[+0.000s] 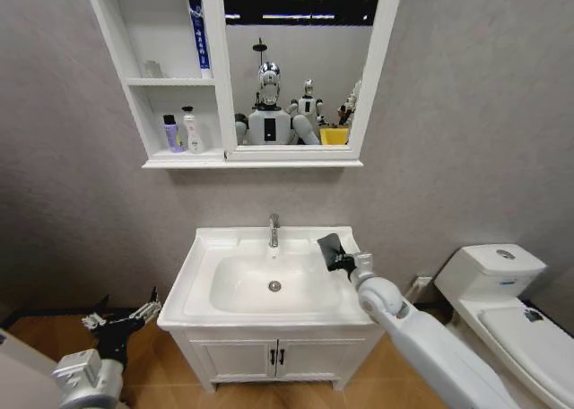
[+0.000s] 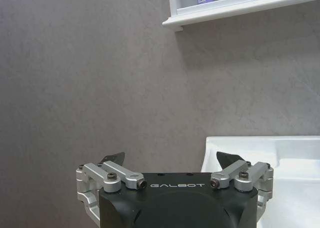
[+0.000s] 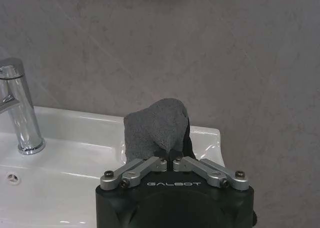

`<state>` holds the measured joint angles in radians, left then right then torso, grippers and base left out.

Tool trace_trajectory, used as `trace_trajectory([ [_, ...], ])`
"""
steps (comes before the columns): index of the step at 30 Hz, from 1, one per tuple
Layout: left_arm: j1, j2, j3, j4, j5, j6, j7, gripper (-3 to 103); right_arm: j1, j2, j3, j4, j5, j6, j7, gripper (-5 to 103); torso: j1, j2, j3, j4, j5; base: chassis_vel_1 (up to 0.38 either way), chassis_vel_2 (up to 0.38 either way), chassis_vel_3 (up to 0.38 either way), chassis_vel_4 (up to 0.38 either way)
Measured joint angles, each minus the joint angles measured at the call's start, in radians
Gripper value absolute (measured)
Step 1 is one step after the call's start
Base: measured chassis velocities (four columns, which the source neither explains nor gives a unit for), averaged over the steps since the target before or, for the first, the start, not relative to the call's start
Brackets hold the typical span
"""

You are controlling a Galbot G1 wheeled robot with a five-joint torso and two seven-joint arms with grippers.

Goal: Move facial cleanser and shampoo from washbasin to cabinet, then wipe washbasin with towel.

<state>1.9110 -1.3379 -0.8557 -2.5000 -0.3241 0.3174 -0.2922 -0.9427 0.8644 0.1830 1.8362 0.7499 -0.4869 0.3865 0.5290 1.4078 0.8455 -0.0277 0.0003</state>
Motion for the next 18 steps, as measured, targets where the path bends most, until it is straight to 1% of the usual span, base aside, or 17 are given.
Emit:
trace_trajectory([
  [1,0.0,0.0,0.0,0.0,0.0,0.0,0.0,100,0.0,0.0,0.0,0.0,0.0,0.0,0.0,1,0.0,0.0,0.0,0.0,0.0,0.0,0.0,0.0,0.0],
  [2,0.0,0.0,0.0,0.0,0.0,0.0,0.0,100,0.003,0.001,0.015,-0.027,-0.003,0.018,-0.036,1,0.0,0.0,0.0,0.0,0.0001,0.0,0.0,0.0,0.0],
  [3,0.0,0.0,0.0,0.0,0.0,0.0,0.0,100,0.003,0.001,0.015,-0.027,-0.003,0.018,-0.036,1,0.0,0.0,0.0,0.0,0.0001,0.0,0.0,0.0,0.0],
  [5,0.0,0.0,0.0,0.0,0.0,0.0,0.0,100,0.023,0.011,0.03,-0.129,-0.028,0.093,-0.143,1,0.0,0.0,0.0,0.0,0.0,0.0,0.0,0.0,0.0],
  [6,0.0,0.0,0.0,0.0,0.0,0.0,0.0,100,0.023,0.011,0.03,-0.129,-0.028,0.093,-0.143,1,0.0,0.0,0.0,0.0,0.0,0.0,0.0,0.0,0.0],
  [8,0.0,0.0,0.0,0.0,0.0,0.0,0.0,100,0.045,0.031,0.024,-0.225,-0.049,0.173,-0.178,1,0.0,0.0,0.0,0.0,0.0001,0.0,0.0,0.0,0.0],
  [9,0.0,0.0,0.0,0.0,0.0,0.0,0.0,100,0.052,0.04,0.02,-0.256,-0.051,0.189,-0.181,1,0.0,0.0,0.0,0.0,0.0002,0.0,0.0,0.0,0.0],
  [11,0.0,0.0,0.0,0.0,0.0,0.0,0.0,100,0.069,0.054,0.011,-0.308,-0.042,0.211,-0.192,1,0.0,0.0,0.0,0.0,-0.0001,0.0,0.0,0.0,0.0],
  [13,0.0,0.0,0.0,0.0,0.0,0.0,0.0,100,0.074,0.058,0.008,-0.322,-0.043,0.22,-0.196,1,0.0,0.0,0.0,-0.0001,-0.0001,0.0,0.0,0.0,0.0],
  [15,0.0,0.0,0.0,0.0,0.0,0.0,0.0,100,0.102,0.079,-0.011,-0.381,-0.055,0.273,-0.214,1,0.0,0.0,0.0,0.0,-0.0001,0.0,0.0,0.0,0.0],
  [16,0.0,0.0,0.0,0.0,0.0,0.0,0.0,100,0.102,0.079,-0.011,-0.381,-0.055,0.273,-0.214,1,0.0,0.0,0.0,0.0,-0.0001,0.0,0.0,0.0,0.0],
  [18,0.0,0.0,0.0,0.0,0.0,0.0,0.0,100,0.128,0.099,-0.023,-0.418,-0.051,0.297,-0.219,1,0.0,0.0,0.0,0.0002,-0.0001,0.0,0.0,0.0,0.0],
])
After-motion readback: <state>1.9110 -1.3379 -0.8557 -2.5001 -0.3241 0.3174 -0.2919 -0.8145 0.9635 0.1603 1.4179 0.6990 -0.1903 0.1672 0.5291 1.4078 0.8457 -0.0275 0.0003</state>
